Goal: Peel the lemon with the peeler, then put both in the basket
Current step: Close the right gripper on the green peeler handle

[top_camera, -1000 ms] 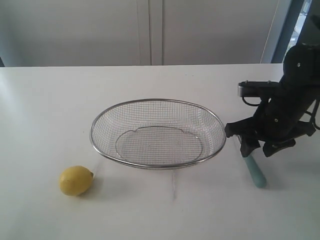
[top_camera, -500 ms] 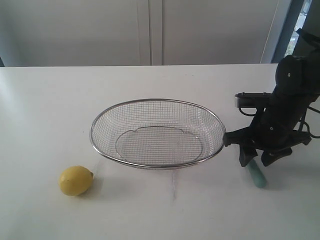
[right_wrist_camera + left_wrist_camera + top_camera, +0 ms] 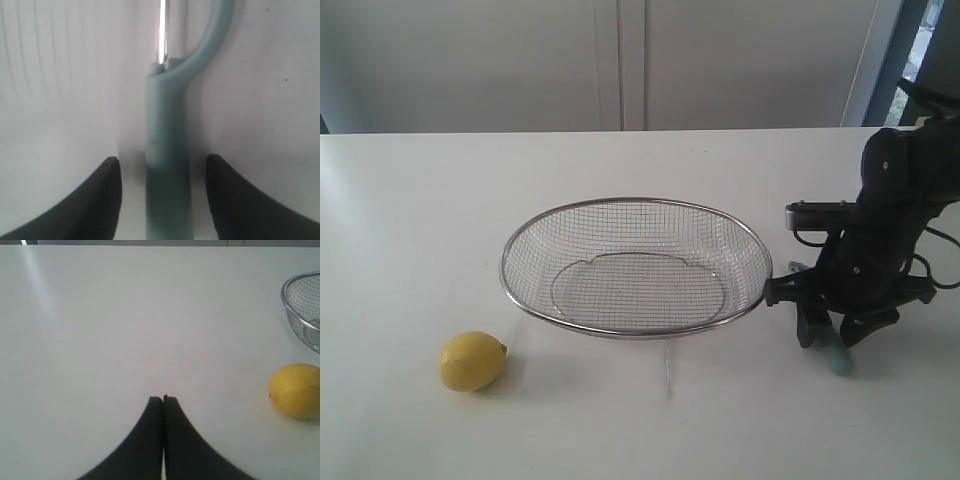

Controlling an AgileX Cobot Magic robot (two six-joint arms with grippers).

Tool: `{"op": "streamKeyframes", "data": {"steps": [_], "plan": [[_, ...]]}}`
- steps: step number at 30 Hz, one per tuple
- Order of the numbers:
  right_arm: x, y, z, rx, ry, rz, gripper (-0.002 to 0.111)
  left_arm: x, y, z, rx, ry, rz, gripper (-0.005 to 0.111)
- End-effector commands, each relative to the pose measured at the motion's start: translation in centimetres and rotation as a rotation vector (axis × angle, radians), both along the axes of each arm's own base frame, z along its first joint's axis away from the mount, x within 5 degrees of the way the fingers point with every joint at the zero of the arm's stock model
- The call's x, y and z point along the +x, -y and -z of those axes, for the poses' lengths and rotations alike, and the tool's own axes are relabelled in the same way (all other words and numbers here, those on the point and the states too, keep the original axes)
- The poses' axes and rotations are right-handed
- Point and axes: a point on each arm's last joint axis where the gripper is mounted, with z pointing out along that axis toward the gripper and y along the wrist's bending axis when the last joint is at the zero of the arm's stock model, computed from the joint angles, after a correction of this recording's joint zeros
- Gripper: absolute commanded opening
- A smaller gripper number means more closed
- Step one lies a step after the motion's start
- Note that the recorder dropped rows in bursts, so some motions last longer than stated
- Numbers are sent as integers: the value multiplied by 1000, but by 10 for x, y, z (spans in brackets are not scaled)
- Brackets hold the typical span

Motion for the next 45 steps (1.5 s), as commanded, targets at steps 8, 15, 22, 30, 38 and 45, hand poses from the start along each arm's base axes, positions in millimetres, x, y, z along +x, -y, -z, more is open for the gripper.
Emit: {"op": "streamKeyframes", "data": {"steps": [8, 15, 22, 30, 38, 45], "plan": [[0, -1, 3, -1, 5, 1, 49, 0, 0, 1, -2, 1, 5, 0], [0, -1, 3, -1, 5, 1, 47, 0, 0, 1, -2, 1, 5, 0], [0, -1, 3, -1, 5, 1, 46, 0, 0, 1, -2, 1, 5, 0], [1, -1, 3, -1, 8, 1, 46, 0, 0, 1, -2, 1, 5, 0], [0, -1, 3, -4, 6, -2, 46, 0, 0, 1, -2, 1, 5, 0], [0, -1, 3, -4, 6, -4, 46, 0, 0, 1, -2, 1, 5, 0]]}}
